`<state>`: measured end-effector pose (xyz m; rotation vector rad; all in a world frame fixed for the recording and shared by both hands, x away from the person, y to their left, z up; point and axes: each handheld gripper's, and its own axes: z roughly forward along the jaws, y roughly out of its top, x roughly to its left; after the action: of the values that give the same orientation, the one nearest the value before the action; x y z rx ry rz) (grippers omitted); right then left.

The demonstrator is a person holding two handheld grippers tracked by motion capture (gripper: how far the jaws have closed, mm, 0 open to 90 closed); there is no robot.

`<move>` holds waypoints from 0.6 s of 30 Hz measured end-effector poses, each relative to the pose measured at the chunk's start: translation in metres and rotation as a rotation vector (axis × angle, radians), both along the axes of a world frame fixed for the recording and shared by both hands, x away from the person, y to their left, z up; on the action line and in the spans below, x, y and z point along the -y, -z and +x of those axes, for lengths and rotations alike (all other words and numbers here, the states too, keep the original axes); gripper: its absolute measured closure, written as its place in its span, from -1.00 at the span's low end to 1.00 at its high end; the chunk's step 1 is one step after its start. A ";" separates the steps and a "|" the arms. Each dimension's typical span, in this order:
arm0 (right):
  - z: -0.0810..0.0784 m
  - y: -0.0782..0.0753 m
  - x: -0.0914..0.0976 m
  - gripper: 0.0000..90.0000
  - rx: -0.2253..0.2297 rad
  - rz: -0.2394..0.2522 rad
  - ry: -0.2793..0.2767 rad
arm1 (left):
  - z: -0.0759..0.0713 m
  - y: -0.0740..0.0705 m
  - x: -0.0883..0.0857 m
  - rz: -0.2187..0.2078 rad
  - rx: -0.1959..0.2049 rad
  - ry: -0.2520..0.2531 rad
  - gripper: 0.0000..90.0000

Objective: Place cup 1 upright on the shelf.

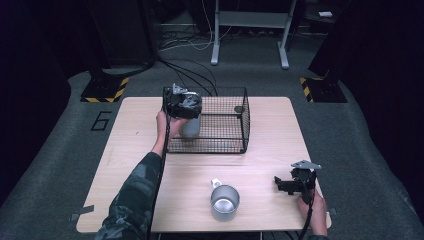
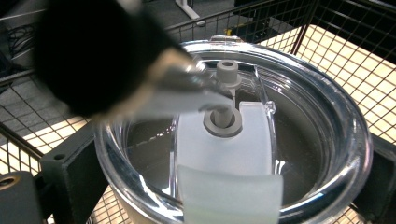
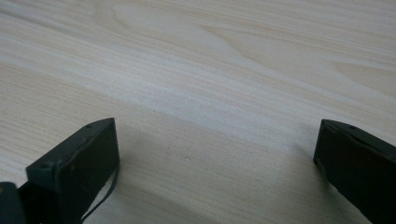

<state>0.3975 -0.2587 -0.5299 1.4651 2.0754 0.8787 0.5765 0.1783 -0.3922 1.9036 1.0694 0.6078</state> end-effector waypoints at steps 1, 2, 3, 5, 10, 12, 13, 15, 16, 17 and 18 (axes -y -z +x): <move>0.000 0.000 0.000 -1.00 0.000 0.000 0.000 | 0.000 0.001 0.000 -0.002 -0.003 -0.002 -0.91; 0.000 0.000 0.000 -1.00 0.000 0.000 0.000 | 0.000 0.002 -0.001 -0.003 -0.004 -0.002 -0.91; 0.000 0.000 0.000 -1.00 0.000 0.000 0.000 | 0.000 0.002 -0.001 0.001 -0.005 -0.004 -0.91; 0.000 0.000 0.000 -1.00 0.000 0.000 0.000 | 0.000 0.003 -0.001 -0.002 -0.004 -0.004 -0.91; 0.000 0.000 0.000 -1.00 0.000 0.000 0.000 | 0.001 0.007 -0.003 -0.006 -0.010 -0.009 -0.91; 0.000 0.000 0.000 -1.00 0.000 0.000 0.000 | 0.001 0.008 -0.003 -0.007 -0.011 -0.013 -0.91; 0.000 0.000 0.000 -1.00 0.000 0.000 0.000 | 0.001 0.008 -0.003 -0.007 -0.011 -0.015 -0.91; 0.000 0.000 0.000 -1.00 0.000 0.000 0.000 | 0.001 0.009 -0.003 -0.005 -0.009 -0.014 -0.91; 0.000 0.000 0.000 -1.00 0.000 0.000 0.000 | 0.000 0.010 -0.004 -0.003 -0.013 -0.012 -0.91; 0.000 0.000 0.000 -1.00 0.000 0.000 0.000 | 0.000 0.010 -0.004 0.002 -0.015 -0.011 -0.91; 0.000 0.000 0.000 -1.00 0.000 0.000 0.000 | -0.001 0.011 -0.004 0.003 -0.013 -0.014 -0.91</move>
<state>0.3975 -0.2587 -0.5299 1.4651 2.0756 0.8786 0.5760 0.1818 -0.4033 1.9063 1.0918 0.6053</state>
